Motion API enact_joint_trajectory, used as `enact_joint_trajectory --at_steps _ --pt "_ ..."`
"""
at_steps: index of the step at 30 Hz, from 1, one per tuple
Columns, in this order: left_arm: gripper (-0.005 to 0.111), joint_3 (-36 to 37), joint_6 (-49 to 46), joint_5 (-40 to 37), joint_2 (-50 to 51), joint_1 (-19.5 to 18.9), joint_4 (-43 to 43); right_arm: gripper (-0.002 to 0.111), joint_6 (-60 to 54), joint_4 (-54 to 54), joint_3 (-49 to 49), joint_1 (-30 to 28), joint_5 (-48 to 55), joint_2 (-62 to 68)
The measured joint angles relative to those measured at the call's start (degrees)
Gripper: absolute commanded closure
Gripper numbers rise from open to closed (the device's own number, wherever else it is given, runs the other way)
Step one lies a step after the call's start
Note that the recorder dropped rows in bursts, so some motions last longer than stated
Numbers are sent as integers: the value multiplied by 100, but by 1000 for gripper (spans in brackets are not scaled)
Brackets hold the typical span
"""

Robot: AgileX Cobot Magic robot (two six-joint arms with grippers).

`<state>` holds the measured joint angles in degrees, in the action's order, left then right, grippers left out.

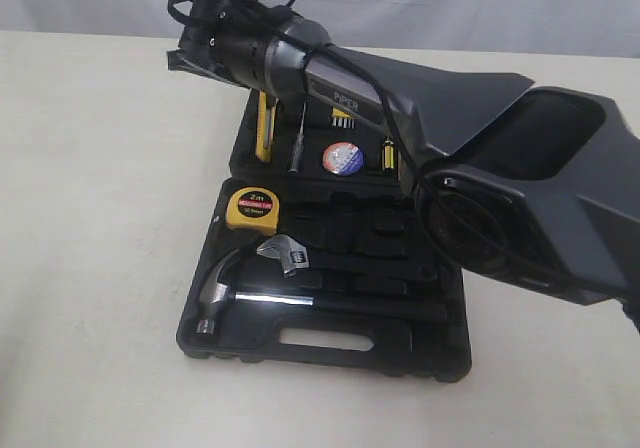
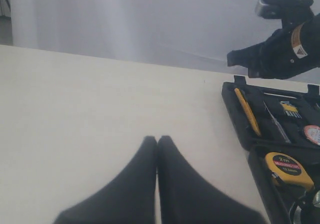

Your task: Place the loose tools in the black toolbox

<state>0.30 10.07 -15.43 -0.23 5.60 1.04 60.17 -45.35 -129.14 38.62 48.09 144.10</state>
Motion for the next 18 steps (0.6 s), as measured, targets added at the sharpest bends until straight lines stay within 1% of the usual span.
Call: enact_joint_trajectory --at_steps 5,9,12,18 --pt "107 0 0 0 0 0 0 109 -727 889 0 0 42 44" --pt "107 0 0 0 0 0 0 109 -1141 1389 0 0 292 82" --pt "107 0 0 0 0 0 0 109 -1383 1591 0 0 488 94" --pt "107 0 0 0 0 0 0 109 -1646 1651 0 0 554 160"
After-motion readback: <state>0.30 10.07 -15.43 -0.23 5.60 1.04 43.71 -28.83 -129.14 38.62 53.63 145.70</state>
